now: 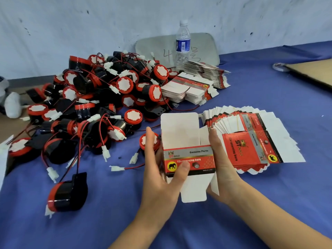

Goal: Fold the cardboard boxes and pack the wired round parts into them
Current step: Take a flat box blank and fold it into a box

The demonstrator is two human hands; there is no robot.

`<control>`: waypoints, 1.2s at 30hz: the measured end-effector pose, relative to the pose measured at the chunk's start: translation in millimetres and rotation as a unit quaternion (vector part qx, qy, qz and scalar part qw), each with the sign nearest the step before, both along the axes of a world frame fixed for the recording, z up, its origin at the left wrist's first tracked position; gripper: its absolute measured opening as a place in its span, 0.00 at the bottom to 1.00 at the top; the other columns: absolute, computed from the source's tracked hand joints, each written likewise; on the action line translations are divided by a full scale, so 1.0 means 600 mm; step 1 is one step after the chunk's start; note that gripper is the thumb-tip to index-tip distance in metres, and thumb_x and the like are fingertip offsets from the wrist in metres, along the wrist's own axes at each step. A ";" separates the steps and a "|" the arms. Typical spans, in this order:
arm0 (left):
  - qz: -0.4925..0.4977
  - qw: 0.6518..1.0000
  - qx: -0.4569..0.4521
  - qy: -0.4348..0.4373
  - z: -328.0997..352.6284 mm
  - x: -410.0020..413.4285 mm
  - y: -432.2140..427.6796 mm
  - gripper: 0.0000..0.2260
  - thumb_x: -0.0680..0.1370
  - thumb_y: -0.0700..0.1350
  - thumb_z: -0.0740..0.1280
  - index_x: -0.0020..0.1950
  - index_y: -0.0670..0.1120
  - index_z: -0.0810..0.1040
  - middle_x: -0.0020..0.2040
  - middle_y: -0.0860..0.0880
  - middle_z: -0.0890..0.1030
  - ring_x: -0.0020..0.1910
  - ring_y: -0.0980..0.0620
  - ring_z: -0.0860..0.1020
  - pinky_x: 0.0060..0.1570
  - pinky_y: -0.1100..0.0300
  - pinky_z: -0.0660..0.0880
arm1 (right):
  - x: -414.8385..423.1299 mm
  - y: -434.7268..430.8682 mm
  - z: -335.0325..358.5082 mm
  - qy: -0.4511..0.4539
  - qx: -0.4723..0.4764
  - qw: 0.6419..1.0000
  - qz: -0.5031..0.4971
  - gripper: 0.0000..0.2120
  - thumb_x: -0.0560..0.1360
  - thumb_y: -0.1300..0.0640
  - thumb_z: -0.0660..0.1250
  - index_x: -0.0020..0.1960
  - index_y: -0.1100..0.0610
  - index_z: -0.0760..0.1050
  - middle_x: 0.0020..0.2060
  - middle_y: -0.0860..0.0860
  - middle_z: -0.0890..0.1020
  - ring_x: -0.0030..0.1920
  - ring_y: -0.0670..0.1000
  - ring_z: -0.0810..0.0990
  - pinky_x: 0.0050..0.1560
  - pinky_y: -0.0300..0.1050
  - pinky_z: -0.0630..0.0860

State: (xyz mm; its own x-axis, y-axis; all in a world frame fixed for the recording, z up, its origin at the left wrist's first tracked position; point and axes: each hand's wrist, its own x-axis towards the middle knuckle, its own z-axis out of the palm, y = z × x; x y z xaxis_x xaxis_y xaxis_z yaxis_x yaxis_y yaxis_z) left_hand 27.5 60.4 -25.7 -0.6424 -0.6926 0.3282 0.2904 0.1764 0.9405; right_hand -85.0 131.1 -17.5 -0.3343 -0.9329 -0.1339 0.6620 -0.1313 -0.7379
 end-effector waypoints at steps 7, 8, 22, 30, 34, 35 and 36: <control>-0.012 0.993 0.114 0.027 0.006 0.005 -0.041 0.29 0.73 0.43 0.64 0.72 0.63 0.65 0.66 0.49 0.77 0.63 0.50 0.77 0.58 0.54 0.76 | -0.011 -0.015 0.002 0.133 0.068 0.978 -0.143 0.39 0.59 0.30 0.72 0.63 0.50 0.73 0.53 0.54 0.84 0.54 0.57 0.83 0.56 0.59 0.79; -0.013 0.991 0.129 0.033 0.009 0.006 -0.048 0.27 0.74 0.43 0.63 0.71 0.62 0.68 0.66 0.48 0.77 0.64 0.48 0.76 0.61 0.51 0.74 | -0.011 -0.014 0.004 0.160 0.061 0.974 -0.149 0.35 0.61 0.30 0.71 0.63 0.46 0.72 0.52 0.48 0.85 0.53 0.53 0.84 0.54 0.54 0.80; -0.029 0.979 0.202 0.012 0.037 0.022 -0.085 0.18 0.81 0.49 0.55 0.57 0.52 0.83 0.73 0.43 0.68 0.72 0.40 0.66 0.63 0.46 0.68 | -0.030 0.012 0.005 0.748 -0.036 0.654 -0.105 0.36 0.68 0.40 0.73 0.71 0.37 0.61 0.77 0.42 0.42 0.78 0.54 0.43 0.72 0.61 0.58; -0.071 0.996 -0.051 -0.025 0.038 0.021 -0.043 0.36 0.70 0.76 0.57 0.73 0.59 0.63 0.65 0.61 0.75 0.53 0.59 0.77 0.50 0.58 0.76 | -0.020 0.021 0.026 0.536 -0.118 0.817 -0.177 0.33 0.61 0.43 0.76 0.61 0.37 0.65 0.61 0.43 0.76 0.61 0.49 0.76 0.58 0.38 0.73; 0.025 0.983 -0.181 -0.013 0.030 0.015 -0.020 0.30 0.74 0.70 0.58 0.73 0.60 0.62 0.67 0.61 0.69 0.68 0.62 0.66 0.68 0.56 0.67 | -0.006 0.019 0.021 0.470 -0.122 0.839 -0.247 0.15 0.72 0.42 0.67 0.58 0.36 0.75 0.50 0.36 0.79 0.46 0.42 0.79 0.47 0.38 0.77; 0.010 0.981 -0.194 0.020 0.033 0.014 -0.009 0.30 0.75 0.69 0.59 0.74 0.60 0.61 0.69 0.61 0.68 0.70 0.59 0.67 0.67 0.61 0.66 | 0.001 0.017 0.020 0.432 -0.101 0.858 -0.258 0.10 0.73 0.40 0.64 0.53 0.32 0.77 0.44 0.34 0.81 0.43 0.39 0.80 0.44 0.35 0.77; -0.009 0.981 -0.186 0.050 0.034 0.013 0.001 0.30 0.75 0.68 0.61 0.74 0.59 0.61 0.70 0.61 0.68 0.70 0.57 0.68 0.65 0.64 0.66 | 0.007 0.016 0.018 0.400 -0.083 0.875 -0.258 0.11 0.71 0.31 0.63 0.50 0.30 0.77 0.41 0.33 0.81 0.42 0.37 0.79 0.44 0.34 0.76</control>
